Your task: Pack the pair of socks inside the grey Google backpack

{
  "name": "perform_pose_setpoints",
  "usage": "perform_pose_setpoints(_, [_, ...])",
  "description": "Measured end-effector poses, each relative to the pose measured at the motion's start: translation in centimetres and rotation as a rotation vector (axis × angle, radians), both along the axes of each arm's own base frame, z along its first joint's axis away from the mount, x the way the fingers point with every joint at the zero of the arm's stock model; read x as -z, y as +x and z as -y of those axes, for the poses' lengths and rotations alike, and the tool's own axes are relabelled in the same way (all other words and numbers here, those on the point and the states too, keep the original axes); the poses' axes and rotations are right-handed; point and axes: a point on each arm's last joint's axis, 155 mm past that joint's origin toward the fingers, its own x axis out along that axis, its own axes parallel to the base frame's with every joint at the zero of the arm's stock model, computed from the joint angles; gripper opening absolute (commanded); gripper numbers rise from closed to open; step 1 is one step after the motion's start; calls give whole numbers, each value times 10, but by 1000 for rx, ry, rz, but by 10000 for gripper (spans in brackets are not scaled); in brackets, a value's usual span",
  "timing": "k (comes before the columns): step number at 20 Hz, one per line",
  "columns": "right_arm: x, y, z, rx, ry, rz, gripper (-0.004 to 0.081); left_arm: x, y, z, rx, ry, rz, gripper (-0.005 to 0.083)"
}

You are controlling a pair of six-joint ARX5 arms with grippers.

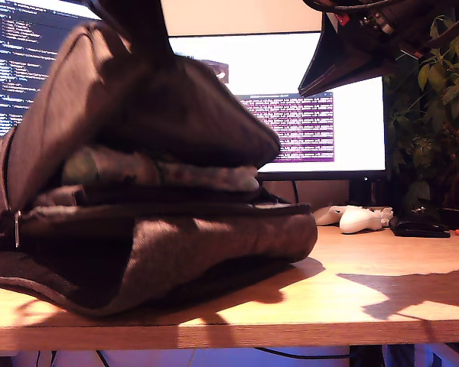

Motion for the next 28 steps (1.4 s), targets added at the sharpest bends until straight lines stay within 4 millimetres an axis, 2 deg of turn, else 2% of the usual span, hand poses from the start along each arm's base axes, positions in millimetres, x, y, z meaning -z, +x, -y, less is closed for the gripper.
perform_pose_setpoints(3, [0,0,0,0,0,0,-12,22,1,6,-2,24,-61,187])
perform_pose_setpoints(6, [0,0,0,0,0,0,-12,26,-1,5,-1,34,-74,388])
perform_pose_setpoints(7, [0,0,0,0,0,0,-12,26,-1,5,-2,35,-76,402])
perform_pose_setpoints(10, [0,0,0,0,0,0,-12,25,1,3,-10,35,-71,390])
perform_pose_setpoints(11, [0,0,0,0,0,0,-12,25,1,3,-15,34,-73,359])
perform_pose_setpoints(12, [0,0,0,0,0,0,-12,25,0,1,-15,38,-76,289])
perform_pose_setpoints(14, [0,0,0,0,0,-1,-12,22,-2,-1,-23,31,-73,52])
perform_pose_setpoints(15, [0,0,0,0,1,-1,-12,18,-3,-1,-21,19,-71,-28])
perform_pose_setpoints(17, [0,0,0,1,1,-1,-12,4,-6,4,-8,-36,-53,-19])
perform_pose_setpoints(19, [0,0,0,2,2,-2,-12,-21,-4,6,-30,-135,-15,-19])
perform_pose_setpoints(21, [0,3,4,15,1,-1,-12,-50,-2,3,-41,-227,36,-19])
perform_pose_setpoints(24, [-2,10,16,54,2,3,-12,-80,3,-5,-74,-327,91,-19])
perform_pose_setpoints(27, [-25,18,40,118,35,65,-12,-97,13,-8,-93,-391,159,-19])
perform_pose_setpoints(28, [-38,21,51,148,54,100,-12,-96,15,-10,-108,-418,166,-19])
